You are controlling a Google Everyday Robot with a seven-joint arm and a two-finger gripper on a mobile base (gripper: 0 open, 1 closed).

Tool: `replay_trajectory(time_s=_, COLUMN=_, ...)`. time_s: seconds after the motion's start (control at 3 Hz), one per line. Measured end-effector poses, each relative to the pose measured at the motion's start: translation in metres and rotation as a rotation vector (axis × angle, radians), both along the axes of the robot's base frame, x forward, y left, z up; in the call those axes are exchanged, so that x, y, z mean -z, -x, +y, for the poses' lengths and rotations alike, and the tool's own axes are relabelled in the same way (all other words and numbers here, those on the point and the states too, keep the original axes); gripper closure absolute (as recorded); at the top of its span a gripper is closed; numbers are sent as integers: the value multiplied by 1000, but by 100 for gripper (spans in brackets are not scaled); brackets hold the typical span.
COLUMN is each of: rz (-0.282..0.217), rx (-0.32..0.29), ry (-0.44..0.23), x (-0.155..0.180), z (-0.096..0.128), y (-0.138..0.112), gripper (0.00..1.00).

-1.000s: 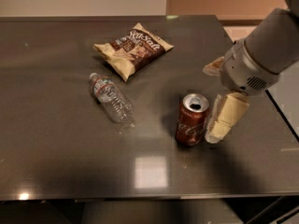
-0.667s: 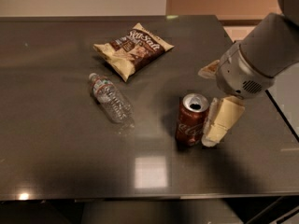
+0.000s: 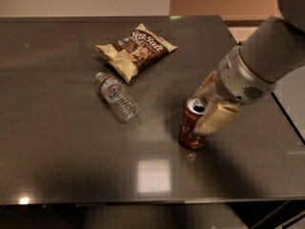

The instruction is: Move coke can near water bottle

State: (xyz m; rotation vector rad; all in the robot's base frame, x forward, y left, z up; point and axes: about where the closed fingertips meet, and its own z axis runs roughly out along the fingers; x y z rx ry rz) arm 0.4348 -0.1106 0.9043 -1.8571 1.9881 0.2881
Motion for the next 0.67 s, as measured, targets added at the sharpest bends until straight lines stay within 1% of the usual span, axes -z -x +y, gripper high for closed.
replay_trajectory(time_s=0.33, rz=5, rx=-6, ry=-1, x=-2, z=2, y=1, gripper=65)
replay_trajectory(time_s=0.67, rz=-3, rx=5, ry=-2, x=-12, z=3, y=-12, gripper=88)
